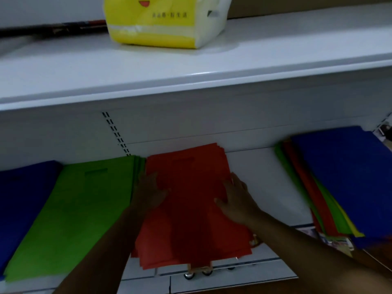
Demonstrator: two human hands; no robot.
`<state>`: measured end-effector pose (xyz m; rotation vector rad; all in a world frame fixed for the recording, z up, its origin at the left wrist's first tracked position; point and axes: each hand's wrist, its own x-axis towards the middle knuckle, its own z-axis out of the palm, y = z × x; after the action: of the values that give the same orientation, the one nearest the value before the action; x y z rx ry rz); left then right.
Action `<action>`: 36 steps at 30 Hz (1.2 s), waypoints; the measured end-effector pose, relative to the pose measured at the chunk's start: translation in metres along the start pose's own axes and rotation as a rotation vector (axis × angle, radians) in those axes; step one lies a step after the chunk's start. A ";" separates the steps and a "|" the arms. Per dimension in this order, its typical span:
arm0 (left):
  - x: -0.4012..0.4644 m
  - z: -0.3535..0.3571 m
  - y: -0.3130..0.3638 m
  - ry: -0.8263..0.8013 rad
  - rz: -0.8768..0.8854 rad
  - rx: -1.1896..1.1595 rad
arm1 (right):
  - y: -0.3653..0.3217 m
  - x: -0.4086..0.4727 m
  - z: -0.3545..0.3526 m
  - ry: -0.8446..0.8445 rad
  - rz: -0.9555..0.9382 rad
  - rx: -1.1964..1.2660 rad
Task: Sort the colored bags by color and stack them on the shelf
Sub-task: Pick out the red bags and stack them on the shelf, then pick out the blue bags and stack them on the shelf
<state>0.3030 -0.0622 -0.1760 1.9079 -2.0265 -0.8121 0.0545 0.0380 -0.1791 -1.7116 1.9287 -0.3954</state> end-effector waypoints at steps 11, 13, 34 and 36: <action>-0.022 0.035 0.185 0.034 0.238 -0.061 | 0.087 -0.035 -0.095 0.067 0.102 -0.232; -0.028 0.050 0.225 0.015 0.275 -0.087 | 0.109 -0.045 -0.115 0.103 0.116 -0.243; -0.038 0.223 0.376 -0.284 0.050 -0.252 | 0.342 -0.100 -0.220 0.084 0.417 -0.168; -0.035 0.227 0.372 -0.257 0.024 -0.273 | 0.338 -0.100 -0.216 0.099 0.372 -0.186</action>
<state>-0.1254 0.0206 -0.1519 1.6973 -1.9477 -1.3111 -0.3399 0.1620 -0.1664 -1.4160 2.3597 -0.1675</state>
